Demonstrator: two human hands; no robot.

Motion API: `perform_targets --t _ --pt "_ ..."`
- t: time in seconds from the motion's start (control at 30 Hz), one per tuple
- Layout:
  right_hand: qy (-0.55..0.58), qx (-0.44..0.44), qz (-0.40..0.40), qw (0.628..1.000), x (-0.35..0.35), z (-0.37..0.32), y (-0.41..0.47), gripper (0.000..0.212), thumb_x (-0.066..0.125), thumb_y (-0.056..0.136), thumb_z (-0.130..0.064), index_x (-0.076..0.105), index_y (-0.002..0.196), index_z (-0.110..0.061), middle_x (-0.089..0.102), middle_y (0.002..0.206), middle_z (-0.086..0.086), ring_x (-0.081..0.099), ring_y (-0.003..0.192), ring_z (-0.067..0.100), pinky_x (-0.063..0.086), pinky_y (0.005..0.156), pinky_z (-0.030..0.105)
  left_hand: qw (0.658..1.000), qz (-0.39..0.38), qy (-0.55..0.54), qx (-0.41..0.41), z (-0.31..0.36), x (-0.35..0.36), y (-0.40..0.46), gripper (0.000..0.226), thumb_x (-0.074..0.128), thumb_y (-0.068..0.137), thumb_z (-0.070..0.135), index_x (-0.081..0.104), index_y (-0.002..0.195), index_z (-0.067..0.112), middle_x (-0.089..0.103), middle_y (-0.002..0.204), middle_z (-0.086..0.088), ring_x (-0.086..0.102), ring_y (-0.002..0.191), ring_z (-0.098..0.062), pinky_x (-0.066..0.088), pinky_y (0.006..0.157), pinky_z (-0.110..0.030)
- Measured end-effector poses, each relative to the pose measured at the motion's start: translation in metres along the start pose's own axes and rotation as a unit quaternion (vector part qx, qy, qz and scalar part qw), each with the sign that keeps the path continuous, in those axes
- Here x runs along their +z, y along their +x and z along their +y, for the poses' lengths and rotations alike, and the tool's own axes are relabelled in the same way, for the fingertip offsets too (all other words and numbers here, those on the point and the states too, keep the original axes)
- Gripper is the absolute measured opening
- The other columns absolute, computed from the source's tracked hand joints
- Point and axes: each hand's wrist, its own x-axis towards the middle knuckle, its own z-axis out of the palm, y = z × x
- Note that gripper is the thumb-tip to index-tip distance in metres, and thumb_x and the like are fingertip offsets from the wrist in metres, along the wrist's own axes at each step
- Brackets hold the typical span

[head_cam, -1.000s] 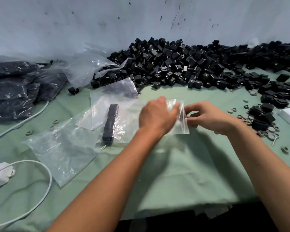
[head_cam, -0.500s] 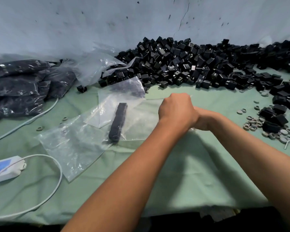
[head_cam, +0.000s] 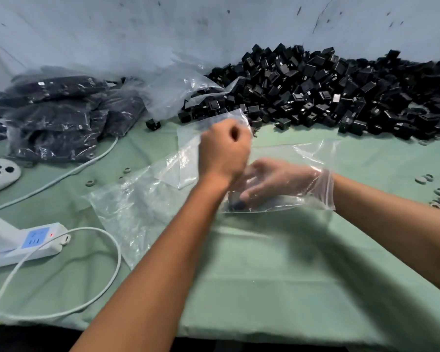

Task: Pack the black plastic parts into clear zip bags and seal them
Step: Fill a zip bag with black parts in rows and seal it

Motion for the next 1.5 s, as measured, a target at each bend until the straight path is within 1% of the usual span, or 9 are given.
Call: perform_targets --t 0.17,0.37,0.63,0.87,0.97,1.1,1.2,1.3,1.5 --pt "0.006 -0.001 0.021 1.0 0.013 -0.001 0.014 0.024 0.084 0.086 -0.027 0.079 0.108 -0.021 0.08 0.105 -0.001 0.077 0.09 0.014 0.059 0.072 0.017 0.955 0.131 -0.093 -0.25 -0.098 -0.032 0.002 0.021 0.056 0.088 0.019 0.06 0.068 0.011 0.062 0.059 -0.001 0.054 0.051 -0.02 0.044 0.059 -0.035" --pt "0.017 0.016 0.012 1.0 0.025 -0.013 0.025 0.026 0.085 0.08 -0.045 0.08 0.099 -0.028 0.079 0.088 0.006 0.067 0.058 0.012 0.052 0.05 0.023 0.981 0.091 -0.055 -0.165 -0.116 -0.031 -0.012 0.024 0.058 0.09 0.027 0.06 0.068 0.018 0.066 0.06 0.004 0.061 0.047 -0.012 0.047 0.049 -0.028" --pt "0.024 0.037 0.02 0.999 0.028 -0.017 0.022 0.025 0.082 0.08 -0.042 0.079 0.095 -0.022 0.079 0.093 0.007 0.075 0.07 0.02 0.055 0.052 0.022 0.981 0.113 -0.037 -0.152 -0.117 -0.03 -0.014 0.023 0.054 0.085 0.03 0.058 0.066 0.019 0.065 0.061 0.003 0.067 0.062 -0.028 0.058 0.062 -0.045" --pt "0.013 0.022 0.02 0.999 0.023 -0.009 0.026 0.034 0.085 0.076 -0.056 0.079 0.095 -0.029 0.078 0.091 0.009 0.076 0.075 0.027 0.062 0.059 0.035 0.984 0.111 -0.036 -0.136 -0.114 -0.03 -0.014 0.022 0.057 0.09 0.024 0.06 0.069 0.018 0.066 0.063 0.002 0.063 0.064 -0.024 0.049 0.06 -0.036" --pt "0.031 0.036 0.023 0.999 0.015 0.0 0.02 0.05 0.086 0.067 -0.067 0.078 0.101 -0.032 0.076 0.095 0.02 0.074 0.075 0.038 0.06 0.06 0.034 0.984 0.122 0.119 -0.041 -0.106 -0.033 -0.015 0.019 0.057 0.095 0.024 0.059 0.079 0.014 0.065 0.076 0.0 0.056 0.074 -0.024 0.037 0.063 -0.034" --pt "0.199 0.021 0.009 0.98 0.006 0.014 0.009 0.03 0.084 0.086 -0.025 0.074 0.111 -0.011 0.076 0.105 0.017 0.077 0.093 0.025 0.062 0.075 0.03 0.958 -0.028 0.274 0.081 -0.074 -0.018 -0.008 0.034 0.043 0.103 0.044 0.062 0.109 0.017 0.058 0.13 -0.01 0.047 0.123 -0.027 0.043 0.093 -0.037" --pt "0.241 -0.019 -0.053 0.969 -0.005 0.015 -0.007 0.02 0.06 0.097 0.007 0.065 0.116 0.005 0.066 0.109 0.03 0.071 0.101 0.034 0.058 0.09 0.042 0.924 -0.189 0.32 0.091 -0.063 -0.003 -0.004 0.057 0.027 0.107 0.05 0.04 0.152 0.018 0.017 0.17 -0.004 0.007 0.158 -0.023 0.017 0.127 -0.047" --pt "0.105 -0.016 -0.099 0.989 -0.02 0.017 -0.035 0.023 0.056 0.101 0.008 0.064 0.122 0.006 0.07 0.119 0.026 0.069 0.11 0.034 0.056 0.098 0.039 0.896 -0.276 0.343 0.059 -0.072 0.006 -0.007 0.067 0.017 0.107 0.054 0.014 0.164 0.019 -0.004 0.172 0.001 -0.01 0.158 -0.02 0.002 0.129 -0.047" --pt "0.071 0.144 -0.114 0.98 -0.046 0.029 -0.103 0.016 0.067 0.097 -0.009 0.079 0.107 -0.012 0.076 0.105 0.019 0.074 0.095 0.03 0.061 0.08 0.038 0.89 -0.274 0.362 0.045 -0.08 0.01 -0.01 0.072 0.013 0.104 0.062 0.008 0.164 0.022 -0.01 0.171 0.005 -0.011 0.158 -0.018 0.0 0.129 -0.047"
